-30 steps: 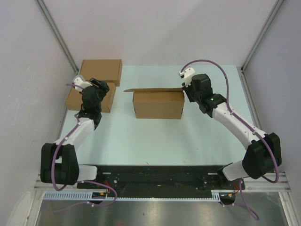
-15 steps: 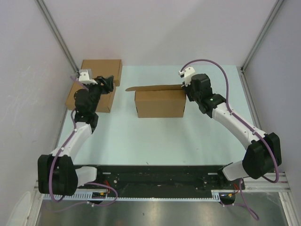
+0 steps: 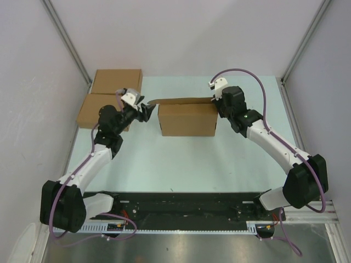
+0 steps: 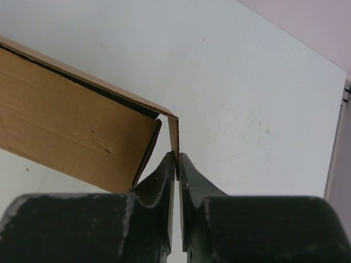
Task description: Fold the paper box
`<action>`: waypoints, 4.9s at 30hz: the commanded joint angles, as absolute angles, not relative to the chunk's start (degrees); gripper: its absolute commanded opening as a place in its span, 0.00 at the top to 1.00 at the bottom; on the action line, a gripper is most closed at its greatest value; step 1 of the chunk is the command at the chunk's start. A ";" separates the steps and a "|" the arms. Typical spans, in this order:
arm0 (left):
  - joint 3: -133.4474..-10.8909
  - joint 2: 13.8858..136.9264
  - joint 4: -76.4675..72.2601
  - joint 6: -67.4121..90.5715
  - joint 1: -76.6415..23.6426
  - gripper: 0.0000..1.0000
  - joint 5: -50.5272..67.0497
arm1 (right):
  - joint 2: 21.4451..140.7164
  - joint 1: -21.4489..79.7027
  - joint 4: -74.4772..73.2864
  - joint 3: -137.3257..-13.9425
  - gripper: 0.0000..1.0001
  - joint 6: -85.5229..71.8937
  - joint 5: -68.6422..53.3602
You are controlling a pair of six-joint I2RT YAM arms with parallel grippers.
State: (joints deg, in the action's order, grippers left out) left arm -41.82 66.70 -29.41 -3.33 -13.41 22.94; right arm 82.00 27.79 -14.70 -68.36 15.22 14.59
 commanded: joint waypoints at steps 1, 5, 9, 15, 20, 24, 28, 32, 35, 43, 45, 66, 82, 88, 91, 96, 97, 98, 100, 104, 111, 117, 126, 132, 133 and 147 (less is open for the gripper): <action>-47.02 66.62 -16.47 -16.32 -16.17 0.35 23.56 | 80.95 28.04 -11.87 -68.82 0.91 14.59 16.17; -47.64 68.55 -13.54 -21.17 -18.54 0.36 18.65 | 81.12 28.04 -11.86 -68.82 0.92 14.50 16.26; -48.77 71.18 -14.15 -22.41 -19.16 0.37 16.53 | 80.69 28.12 -11.78 -68.82 0.92 14.68 16.35; -49.83 74.44 -15.20 -25.05 -19.60 0.39 13.10 | 80.60 28.30 -12.30 -68.82 0.92 14.59 16.44; -51.76 76.99 -15.73 -25.58 -19.60 0.40 11.60 | 80.60 28.39 -12.30 -68.82 0.92 14.68 16.35; -52.47 77.08 -17.05 -25.31 -19.51 0.41 11.25 | 80.60 28.39 -12.39 -68.82 0.92 14.77 16.26; -52.65 76.82 -17.58 -25.31 -19.60 0.41 12.22 | 80.60 28.39 -12.48 -68.82 0.92 14.77 16.43; -52.65 76.29 -17.84 -24.43 -19.42 0.42 14.40 | 80.51 28.48 -12.66 -68.82 0.92 14.77 16.44; -53.44 76.99 -16.70 -24.52 -19.42 0.49 14.59 | 80.33 28.48 -12.66 -68.82 0.92 14.85 16.52; -53.17 77.78 -16.79 -24.43 -19.42 0.84 14.68 | 80.07 28.74 -12.83 -68.73 0.92 14.85 16.70; -53.09 77.78 -17.05 -24.08 -19.51 0.85 14.76 | 79.98 28.91 -12.83 -68.73 0.92 14.85 16.70; -54.67 79.72 -16.09 -21.36 -19.78 0.92 17.58 | 80.07 29.71 -12.83 -68.73 0.93 14.94 16.96; -55.99 78.04 -14.15 -17.32 -22.68 0.80 18.79 | 79.45 30.67 -13.89 -68.38 0.93 14.41 17.14; -56.77 77.96 -14.41 -15.56 -22.68 0.96 19.07 | 78.66 30.59 -14.32 -68.38 0.93 13.89 16.26; -57.56 77.78 -14.50 -14.86 -22.68 1.00 18.98 | 78.31 30.67 -15.46 -68.99 0.92 12.40 15.65; -58.45 78.05 -14.94 -12.75 -22.76 1.00 20.56 | 79.45 30.15 -18.10 -71.27 0.93 10.02 13.80; -58.62 78.05 -14.85 -12.40 -22.76 1.00 20.65 | 79.45 30.06 -18.80 -71.63 0.93 9.67 13.54; -58.62 78.05 -14.68 -12.31 -22.85 1.00 20.65 | 79.71 29.97 -19.07 -72.33 0.93 8.88 13.19; -58.80 78.13 -14.33 -12.22 -23.12 1.00 20.48 | 79.98 29.71 -19.42 -72.77 0.93 7.74 12.75; -58.89 78.31 -13.45 -11.95 -23.73 1.00 20.30 | 81.03 28.83 -20.12 -73.83 0.93 4.66 11.69; -60.03 79.80 -11.17 -11.86 -25.31 1.00 19.34 | 82.62 26.99 -21.27 -76.55 0.93 -1.65 7.47; -60.64 80.77 -9.85 -12.22 -26.19 1.00 18.72 | 84.46 25.14 -21.80 -78.57 0.94 -6.76 4.40; -61.61 82.09 -9.05 -12.13 -26.37 1.00 18.11 | 87.45 23.91 -21.97 -80.77 0.94 -9.67 2.64; -63.10 83.49 -8.09 -12.04 -26.37 1.00 18.02 | 89.03 22.77 -22.32 -82.17 0.94 -11.86 0.62; -63.19 83.67 -7.82 -12.13 -26.37 1.00 18.02 | 89.56 22.59 -22.76 -82.70 0.94 -12.21 0.62; -64.25 84.99 -6.94 -12.66 -26.37 1.00 17.67 | 92.72 21.71 -30.15 -90.88 0.94 -13.19 -0.79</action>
